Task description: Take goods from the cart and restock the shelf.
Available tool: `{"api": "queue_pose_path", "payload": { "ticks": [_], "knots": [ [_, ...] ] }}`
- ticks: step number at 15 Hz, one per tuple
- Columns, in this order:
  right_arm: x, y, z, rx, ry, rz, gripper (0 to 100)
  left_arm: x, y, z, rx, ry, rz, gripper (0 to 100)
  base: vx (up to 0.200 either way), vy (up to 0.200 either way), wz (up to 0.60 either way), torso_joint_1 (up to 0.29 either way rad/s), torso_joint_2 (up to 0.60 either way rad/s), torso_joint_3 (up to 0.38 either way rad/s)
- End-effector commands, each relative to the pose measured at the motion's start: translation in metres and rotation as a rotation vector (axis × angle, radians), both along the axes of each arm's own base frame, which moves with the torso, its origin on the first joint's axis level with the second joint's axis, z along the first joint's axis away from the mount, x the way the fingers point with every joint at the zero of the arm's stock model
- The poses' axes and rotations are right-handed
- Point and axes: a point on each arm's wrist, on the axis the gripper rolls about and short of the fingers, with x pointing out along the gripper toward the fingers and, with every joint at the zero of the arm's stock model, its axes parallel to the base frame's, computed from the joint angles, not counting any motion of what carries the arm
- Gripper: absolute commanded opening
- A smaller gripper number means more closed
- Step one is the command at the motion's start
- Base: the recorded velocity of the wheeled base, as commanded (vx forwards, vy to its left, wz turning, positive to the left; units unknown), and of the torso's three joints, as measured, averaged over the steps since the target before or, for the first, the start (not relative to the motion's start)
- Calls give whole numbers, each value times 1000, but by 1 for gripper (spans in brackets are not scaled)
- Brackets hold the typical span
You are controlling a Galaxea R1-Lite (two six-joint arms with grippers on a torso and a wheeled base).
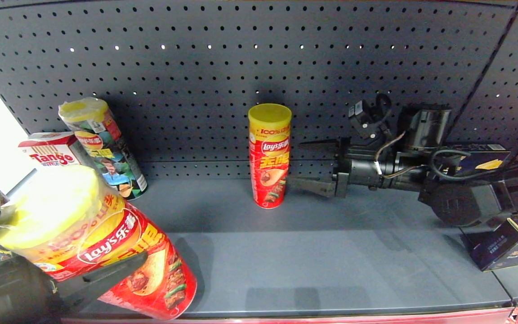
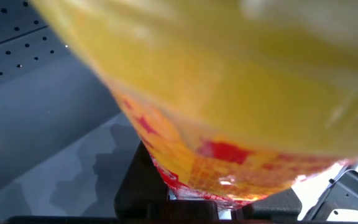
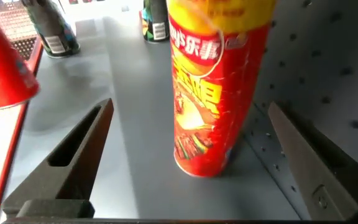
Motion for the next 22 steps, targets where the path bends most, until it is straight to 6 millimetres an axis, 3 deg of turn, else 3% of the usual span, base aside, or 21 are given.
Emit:
{"api": "queue_pose_path", "payload": {
  "ticks": [1,8,13,14,19,22],
  "knots": [
    [14,12,-16,-13,27,11,100,0,0,0,-2,-1,0,0,0,0,0,0,0,0],
    [46,41,-38,-7,15,29,100,0,0,0,-1,2,3,0,0,0,0,0,0,0],
    [57,59,-46,2,6,49,100,-2,1,-8,10,26,6,0,0,0,0,0,0,0],
    [58,60,-46,6,4,58,0,-2,1,-10,12,32,6,0,0,0,0,0,0,0],
    [55,61,-38,25,-21,49,0,-8,4,-14,11,29,6,0,0,0,0,0,0,0],
    [40,59,-26,32,-30,57,0,-8,4,-14,12,30,6,0,0,0,0,0,0,0]
  ]
}}
